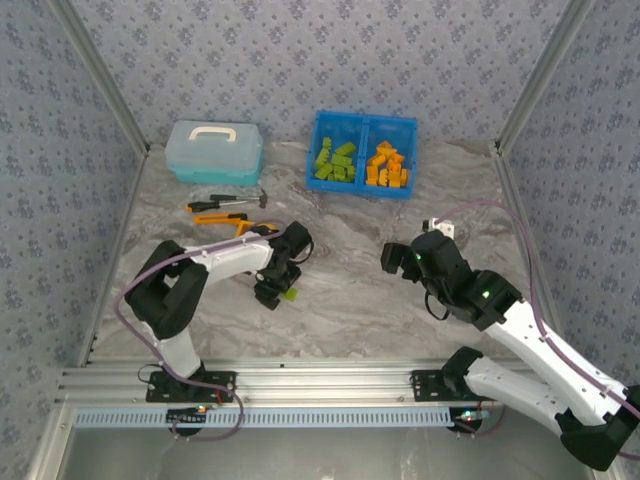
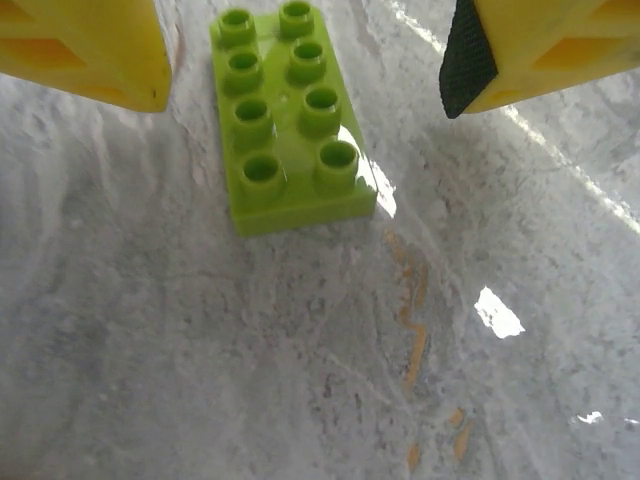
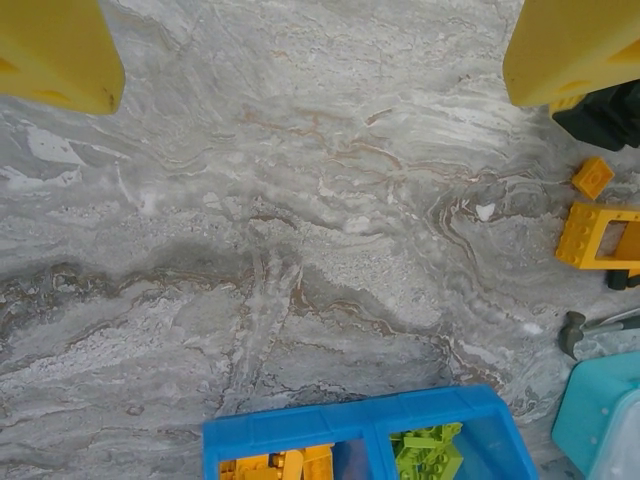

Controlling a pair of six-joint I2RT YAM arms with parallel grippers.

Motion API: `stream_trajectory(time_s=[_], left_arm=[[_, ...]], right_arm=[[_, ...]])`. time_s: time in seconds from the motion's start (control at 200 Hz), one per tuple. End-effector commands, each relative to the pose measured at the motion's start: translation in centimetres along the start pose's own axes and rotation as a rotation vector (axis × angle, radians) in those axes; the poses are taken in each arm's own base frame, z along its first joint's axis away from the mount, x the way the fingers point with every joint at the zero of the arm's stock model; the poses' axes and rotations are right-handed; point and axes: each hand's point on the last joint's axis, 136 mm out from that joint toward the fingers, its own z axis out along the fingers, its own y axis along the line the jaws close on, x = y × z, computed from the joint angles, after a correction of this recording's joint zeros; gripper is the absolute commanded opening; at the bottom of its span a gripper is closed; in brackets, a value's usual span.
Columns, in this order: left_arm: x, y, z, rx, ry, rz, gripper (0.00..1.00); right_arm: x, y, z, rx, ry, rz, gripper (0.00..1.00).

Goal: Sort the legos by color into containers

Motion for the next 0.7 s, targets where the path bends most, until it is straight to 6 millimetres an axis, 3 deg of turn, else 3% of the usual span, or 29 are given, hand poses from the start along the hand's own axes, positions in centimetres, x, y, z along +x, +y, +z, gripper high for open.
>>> stream_trajectory(time_s=[0.0,0.235,0.35,0.415,0.5,0.58,0.695], left_arm=[[0.0,0.5,0.1,-0.029,0.011,0.013,0.56],[0.1,2.1,0.9,-0.038,0.027,0.004,0.37],[-0.4,1.8,-0.6,0.026,0.016,0.015,0.35],[-1.2,0.6,-2.9,0.106,-0.031,0.066,0.36],[-2.7,-2.0,-7.7,0.227,-0.153,0.201,0.39],[-3.4,-6.0,-12.9,0.351,-0.275,0.381,0.41],[-3.3,-11.9,-18.4,0.472,-0.399,0.615,0.39]], right_arm=[[0.5,-1.0,0.1,0.041,0.001,0.006,1.00],[0.3,-0.9,-0.1,0.035,-0.002,0.014,1.00],[0.2,-0.8,-0.1,0.031,-0.002,0.021,1.00],[0.2,-0.7,-0.2,0.029,-0.003,0.024,1.00],[0.1,-0.6,-0.2,0.026,-0.004,0.030,1.00],[0.1,-0.6,-0.2,0.026,-0.004,0.039,1.00],[0.2,-0.4,-0.1,0.020,-0.001,0.049,1.00]])
